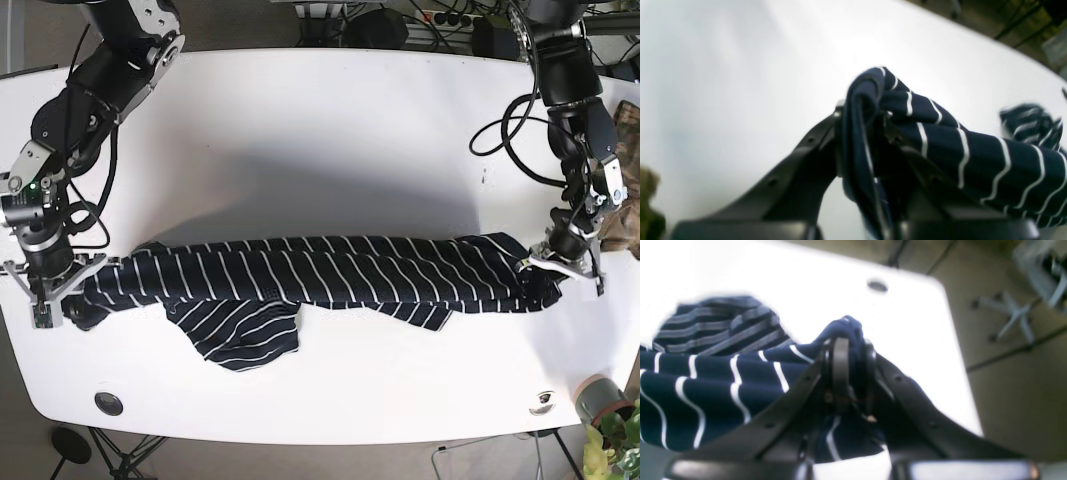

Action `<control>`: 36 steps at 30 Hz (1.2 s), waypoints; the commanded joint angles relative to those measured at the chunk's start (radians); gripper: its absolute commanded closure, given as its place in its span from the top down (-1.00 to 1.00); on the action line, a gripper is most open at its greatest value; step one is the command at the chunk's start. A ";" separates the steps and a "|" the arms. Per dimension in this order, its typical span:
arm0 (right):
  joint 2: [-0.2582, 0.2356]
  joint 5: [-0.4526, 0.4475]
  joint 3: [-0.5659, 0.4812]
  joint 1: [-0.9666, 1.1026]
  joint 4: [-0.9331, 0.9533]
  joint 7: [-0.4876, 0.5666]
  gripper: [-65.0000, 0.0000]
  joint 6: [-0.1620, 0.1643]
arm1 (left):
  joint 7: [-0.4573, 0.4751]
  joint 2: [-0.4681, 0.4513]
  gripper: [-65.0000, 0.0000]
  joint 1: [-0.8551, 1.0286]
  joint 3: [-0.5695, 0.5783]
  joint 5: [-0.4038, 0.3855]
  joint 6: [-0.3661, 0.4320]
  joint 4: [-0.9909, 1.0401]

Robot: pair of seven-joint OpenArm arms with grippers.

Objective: Fold the T-shirt properly
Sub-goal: 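Lift the shirt with both grippers and stretch it between them, then lay the shirt down and move the right gripper along its edge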

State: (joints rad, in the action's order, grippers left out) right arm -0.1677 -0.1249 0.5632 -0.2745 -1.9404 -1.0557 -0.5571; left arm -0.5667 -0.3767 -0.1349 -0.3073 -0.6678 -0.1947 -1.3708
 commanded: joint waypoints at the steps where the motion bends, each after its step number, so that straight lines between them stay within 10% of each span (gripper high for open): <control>1: 0.001 -0.003 0.025 0.016 -0.029 0.030 -0.93 0.001 | 0.029 -0.021 -1.00 0.016 -0.008 -0.037 -0.013 -0.029; 19: 0.153 -0.003 0.252 0.284 -0.031 0.030 -0.93 -0.062 | -0.025 -0.058 -1.00 0.254 -0.160 -0.094 -0.139 -0.028; 36: 0.164 -0.012 0.329 0.418 -0.017 0.030 -0.93 -0.079 | -0.025 -0.091 -1.00 0.349 -0.189 -0.094 -0.226 -0.029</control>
State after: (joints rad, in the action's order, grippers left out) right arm 0.0135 -0.1421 0.8783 0.1425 -1.9488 -1.0485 -0.6296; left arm -0.6224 -0.4305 0.2230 -0.4732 -0.7601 -0.4286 -1.3846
